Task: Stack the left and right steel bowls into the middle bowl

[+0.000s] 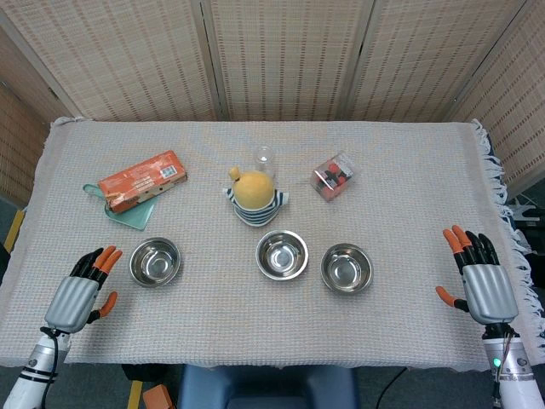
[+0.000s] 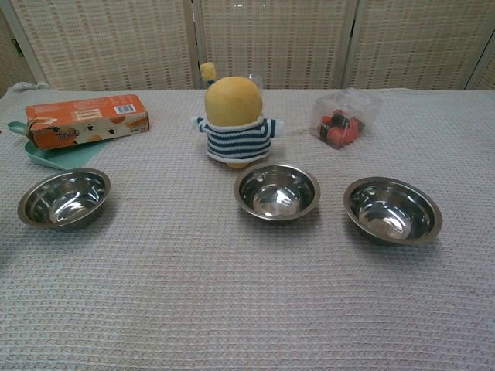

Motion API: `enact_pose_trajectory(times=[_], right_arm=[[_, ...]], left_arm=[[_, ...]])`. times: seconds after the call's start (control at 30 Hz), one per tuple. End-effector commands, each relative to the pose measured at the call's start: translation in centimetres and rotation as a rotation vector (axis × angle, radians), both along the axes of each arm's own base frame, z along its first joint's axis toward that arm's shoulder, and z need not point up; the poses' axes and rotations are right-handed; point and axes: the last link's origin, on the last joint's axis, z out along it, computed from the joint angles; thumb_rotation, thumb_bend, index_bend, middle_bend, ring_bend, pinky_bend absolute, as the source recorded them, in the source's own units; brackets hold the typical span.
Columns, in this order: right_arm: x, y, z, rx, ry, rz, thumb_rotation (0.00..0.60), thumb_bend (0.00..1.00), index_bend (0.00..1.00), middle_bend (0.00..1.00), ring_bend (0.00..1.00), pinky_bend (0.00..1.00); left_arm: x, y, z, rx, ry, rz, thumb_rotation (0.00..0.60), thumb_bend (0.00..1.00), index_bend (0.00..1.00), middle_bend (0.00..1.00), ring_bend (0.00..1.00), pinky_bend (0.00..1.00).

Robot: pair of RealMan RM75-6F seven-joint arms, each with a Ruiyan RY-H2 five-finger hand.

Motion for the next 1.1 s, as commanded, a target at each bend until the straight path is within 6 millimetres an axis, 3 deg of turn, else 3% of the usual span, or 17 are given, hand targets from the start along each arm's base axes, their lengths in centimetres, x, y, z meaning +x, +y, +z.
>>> enact_pose_trajectory(times=[0.03, 0.2, 0.4, 0.47, 0.67, 0.77, 0.97, 1.1], right_arm=[[0.0, 0.1, 0.5, -0.022, -0.004, 0.001, 0.600, 0.06, 0.00, 0.00, 0.00, 0.00], [0.2, 0.5, 0.9, -0.047, -0.007, 0.005, 0.600, 0.06, 0.00, 0.00, 0.00, 0.00], [0.3, 0.7, 0.8, -0.041, -0.009, 0.009, 0.600, 0.06, 0.00, 0.00, 0.00, 0.00], [0.2, 0.7, 0.9, -0.038, -0.009, 0.006, 0.600, 0.06, 0.00, 0.00, 0.00, 0.00], [0.2, 0.8, 1.2, -0.043, -0.016, 0.003, 0.600, 0.06, 0.00, 0.00, 0.00, 0.00], [0.2, 0.9, 1.2, -0.044, -0.015, 0.003, 0.600, 0.06, 0.00, 0.00, 0.00, 0.00], [0.1, 0.9, 1.1, -0.036, -0.013, -0.004, 0.600, 0.06, 0.00, 0.00, 0.00, 0.00], [0.0, 0.7, 1.1, -0.036, -0.012, -0.011, 0.600, 0.06, 0.00, 0.00, 0.00, 0.00]], left_arm=[[0.2, 0.0, -3.7, -0.033, 0.036, -0.054, 0.600, 0.46, 0.01, 0.00, 0.00, 0.11], [-0.1, 0.5, -7.2, -0.008, 0.152, -0.099, 0.600, 0.46, 0.03, 0.00, 0.00, 0.11], [-0.3, 1.4, -9.8, 0.019, 0.224, -0.121, 0.600, 0.45, 0.09, 0.00, 0.00, 0.11], [-0.2, 1.7, -10.2, 0.036, 0.239, -0.134, 0.600, 0.46, 0.14, 0.00, 0.00, 0.11], [-0.1, 2.5, -11.2, 0.084, 0.237, -0.171, 0.600, 0.45, 0.44, 0.02, 0.00, 0.11], [0.0, 2.9, -11.4, 0.105, 0.226, -0.183, 0.600, 0.45, 0.53, 0.05, 0.00, 0.11], [0.4, 3.6, -11.4, 0.138, 0.187, -0.211, 0.600, 0.46, 0.65, 0.12, 0.01, 0.11], [1.0, 4.4, -11.2, 0.172, 0.149, -0.235, 0.600, 0.46, 0.66, 0.13, 0.02, 0.11]])
